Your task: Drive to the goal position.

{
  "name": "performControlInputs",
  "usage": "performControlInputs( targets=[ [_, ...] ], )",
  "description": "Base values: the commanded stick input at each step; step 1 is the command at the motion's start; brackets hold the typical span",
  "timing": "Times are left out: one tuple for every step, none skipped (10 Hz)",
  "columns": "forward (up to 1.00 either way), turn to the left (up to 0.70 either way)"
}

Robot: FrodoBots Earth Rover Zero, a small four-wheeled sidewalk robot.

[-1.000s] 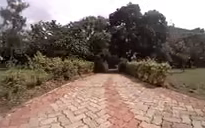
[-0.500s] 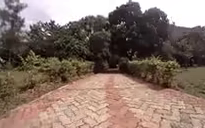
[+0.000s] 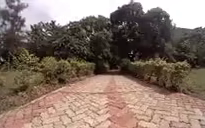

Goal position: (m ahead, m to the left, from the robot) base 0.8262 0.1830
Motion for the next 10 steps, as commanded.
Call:
performControlInputs(
  targets=[
    [0.70,0.00],
    [0.70,0.00],
    [0.70,0.00],
    [0.70,0.00],
    [0.70,0.00],
    [0.70,0.00],
    [0.65,0.00],
    [0.49,0.00],
    [0.32,0.00],
    [0.16,0.00]
  ],
)
